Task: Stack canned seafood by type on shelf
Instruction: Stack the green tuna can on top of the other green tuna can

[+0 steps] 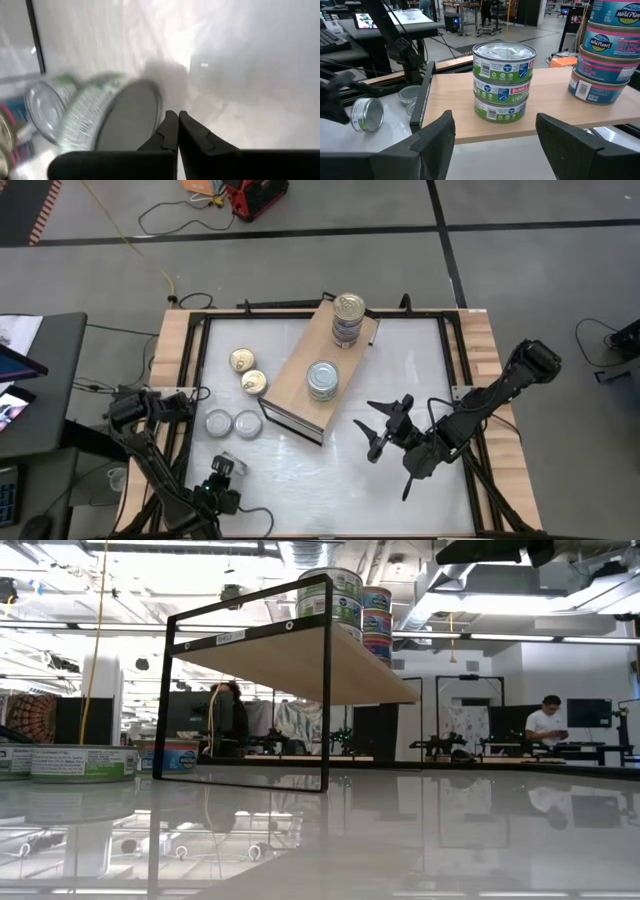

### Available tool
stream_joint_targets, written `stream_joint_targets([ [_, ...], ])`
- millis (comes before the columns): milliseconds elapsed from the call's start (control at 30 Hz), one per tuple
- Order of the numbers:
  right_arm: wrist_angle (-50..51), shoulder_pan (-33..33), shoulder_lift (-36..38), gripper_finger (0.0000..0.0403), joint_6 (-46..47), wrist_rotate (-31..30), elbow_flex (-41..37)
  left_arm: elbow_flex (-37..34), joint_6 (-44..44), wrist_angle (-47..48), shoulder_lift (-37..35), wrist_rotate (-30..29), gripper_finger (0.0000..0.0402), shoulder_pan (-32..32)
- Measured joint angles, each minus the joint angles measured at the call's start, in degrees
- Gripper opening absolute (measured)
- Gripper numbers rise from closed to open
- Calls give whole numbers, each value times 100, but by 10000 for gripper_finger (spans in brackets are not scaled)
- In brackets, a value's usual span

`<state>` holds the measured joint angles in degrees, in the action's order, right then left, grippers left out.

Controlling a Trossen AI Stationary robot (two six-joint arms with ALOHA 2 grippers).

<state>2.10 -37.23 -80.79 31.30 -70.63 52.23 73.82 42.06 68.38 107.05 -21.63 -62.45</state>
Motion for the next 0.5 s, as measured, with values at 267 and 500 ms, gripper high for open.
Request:
stream_joint_targets([
  [267,1,24,0,301,12,2,0,1015,-605,3,-279,-66,43,444],
  [500,4,13,0,301,19,113,0,1249,-1115,421,-283,79,192,946],
])
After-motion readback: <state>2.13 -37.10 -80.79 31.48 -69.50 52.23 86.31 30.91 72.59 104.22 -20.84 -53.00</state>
